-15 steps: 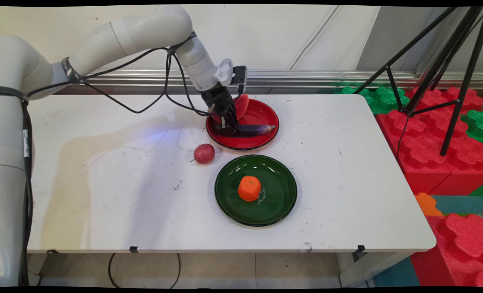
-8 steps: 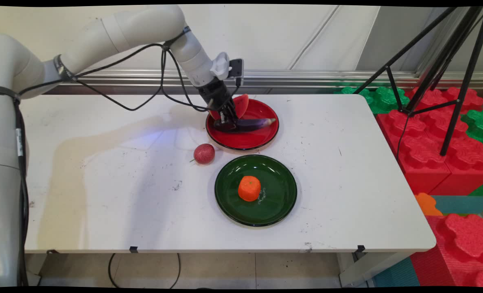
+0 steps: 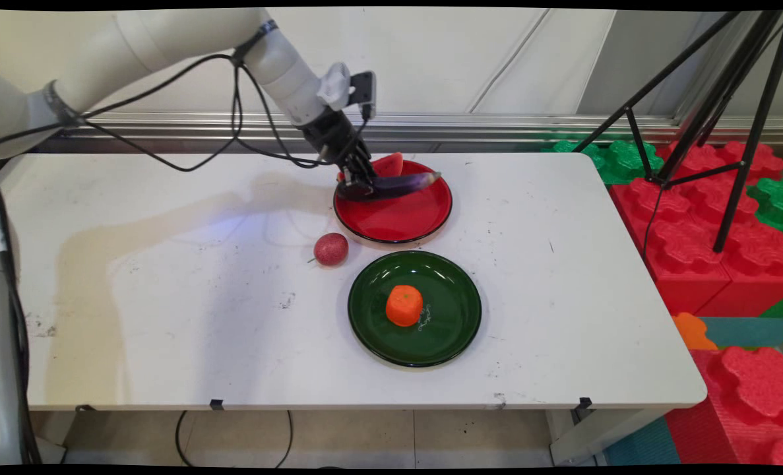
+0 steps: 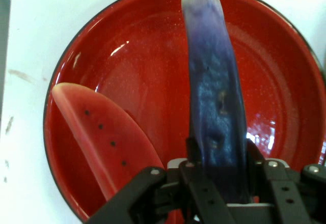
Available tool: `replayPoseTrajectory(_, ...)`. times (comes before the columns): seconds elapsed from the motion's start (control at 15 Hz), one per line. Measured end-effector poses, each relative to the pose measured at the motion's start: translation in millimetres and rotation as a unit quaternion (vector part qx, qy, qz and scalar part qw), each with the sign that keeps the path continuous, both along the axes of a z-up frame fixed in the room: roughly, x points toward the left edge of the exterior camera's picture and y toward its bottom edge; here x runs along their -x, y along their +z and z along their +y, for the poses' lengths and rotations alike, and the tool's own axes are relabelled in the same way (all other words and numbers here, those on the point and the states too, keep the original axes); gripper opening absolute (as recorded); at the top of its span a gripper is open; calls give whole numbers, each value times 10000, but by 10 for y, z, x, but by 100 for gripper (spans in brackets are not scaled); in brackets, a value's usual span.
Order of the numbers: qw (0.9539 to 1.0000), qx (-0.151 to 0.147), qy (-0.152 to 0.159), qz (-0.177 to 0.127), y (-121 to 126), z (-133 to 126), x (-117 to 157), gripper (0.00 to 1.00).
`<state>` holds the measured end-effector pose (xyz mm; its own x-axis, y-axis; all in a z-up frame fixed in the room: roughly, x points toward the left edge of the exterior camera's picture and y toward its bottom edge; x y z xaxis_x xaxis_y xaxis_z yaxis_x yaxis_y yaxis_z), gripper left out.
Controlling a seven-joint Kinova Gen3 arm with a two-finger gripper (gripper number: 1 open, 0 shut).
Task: Place the picked object on the table
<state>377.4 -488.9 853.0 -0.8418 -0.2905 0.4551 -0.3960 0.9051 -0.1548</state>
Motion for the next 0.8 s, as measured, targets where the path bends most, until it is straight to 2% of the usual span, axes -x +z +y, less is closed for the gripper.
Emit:
replayPoseTrajectory(0.53, 9994, 118, 208, 262, 359, 558, -323, 0)
replayPoseTrajectory(0.8, 9979, 104, 478, 424, 523, 882, -498, 0)
